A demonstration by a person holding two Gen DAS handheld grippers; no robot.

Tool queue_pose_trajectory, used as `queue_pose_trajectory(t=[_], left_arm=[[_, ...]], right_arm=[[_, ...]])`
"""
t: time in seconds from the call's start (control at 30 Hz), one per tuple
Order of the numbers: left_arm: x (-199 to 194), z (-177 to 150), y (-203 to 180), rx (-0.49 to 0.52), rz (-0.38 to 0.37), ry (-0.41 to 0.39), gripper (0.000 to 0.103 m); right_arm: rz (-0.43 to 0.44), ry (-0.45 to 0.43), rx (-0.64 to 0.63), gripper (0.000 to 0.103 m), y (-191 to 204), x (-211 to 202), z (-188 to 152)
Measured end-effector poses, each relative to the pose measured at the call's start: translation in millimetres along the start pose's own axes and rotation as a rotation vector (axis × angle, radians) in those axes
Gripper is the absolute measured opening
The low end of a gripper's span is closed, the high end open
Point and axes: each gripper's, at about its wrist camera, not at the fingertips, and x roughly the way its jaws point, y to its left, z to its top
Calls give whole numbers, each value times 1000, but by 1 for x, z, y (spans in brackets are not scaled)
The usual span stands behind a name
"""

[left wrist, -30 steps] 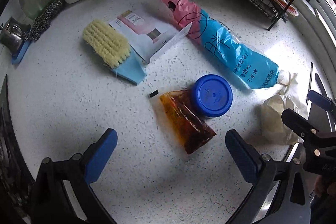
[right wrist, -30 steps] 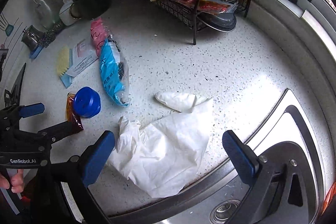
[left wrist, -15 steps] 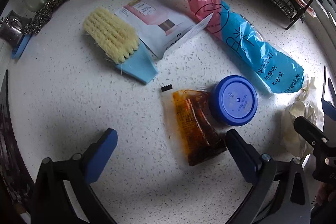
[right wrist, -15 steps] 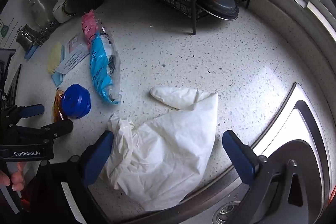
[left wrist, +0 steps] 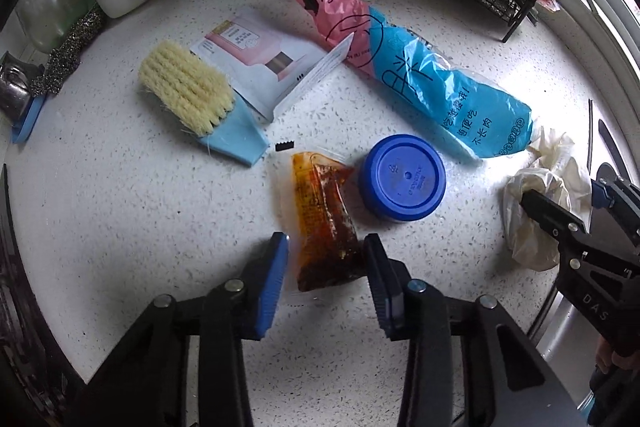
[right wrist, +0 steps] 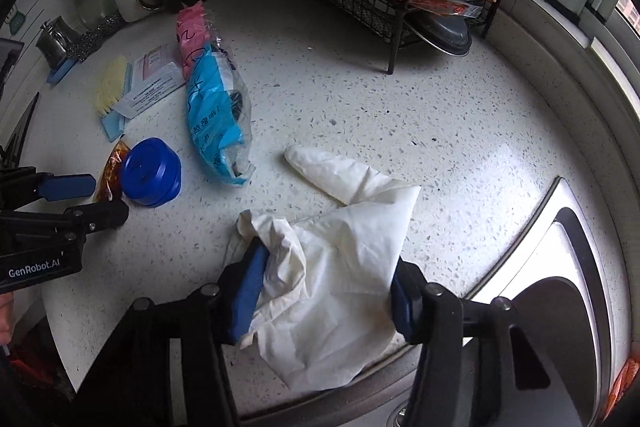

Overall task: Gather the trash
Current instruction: 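Grasp the white glove with the right tool while the left tool grasps the sauce packet, then carry the sauce packet and white glove down over the red bin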

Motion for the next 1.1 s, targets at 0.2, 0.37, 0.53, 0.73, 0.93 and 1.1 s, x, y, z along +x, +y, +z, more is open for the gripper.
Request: queue_pose_trajectory(t=[0.2, 0.37, 0.53, 0.73, 0.93, 1.1], left_arm=[[-10, -18, -15, 50, -19, -1, 21], [-17, -35, -19, 47, -64, -2, 12], [-37, -56, -21, 41, -134, -21, 12], [-71, -88, -22, 57, -156, -48, 12], [-102, -121, -9, 83, -138, -83, 11], [-133, -162, 5, 96, -140, -120, 11]], right_arm=[[37, -6, -4, 18, -3, -3, -6], [65, -1, 25, 7, -5, -7, -12], [116, -4, 38, 6, 1, -25, -26], [149, -12, 60, 6, 12, -47, -44], [164, -43, 59, 6, 28, -75, -61], [162, -81, 64, 6, 47, -104, -80]])
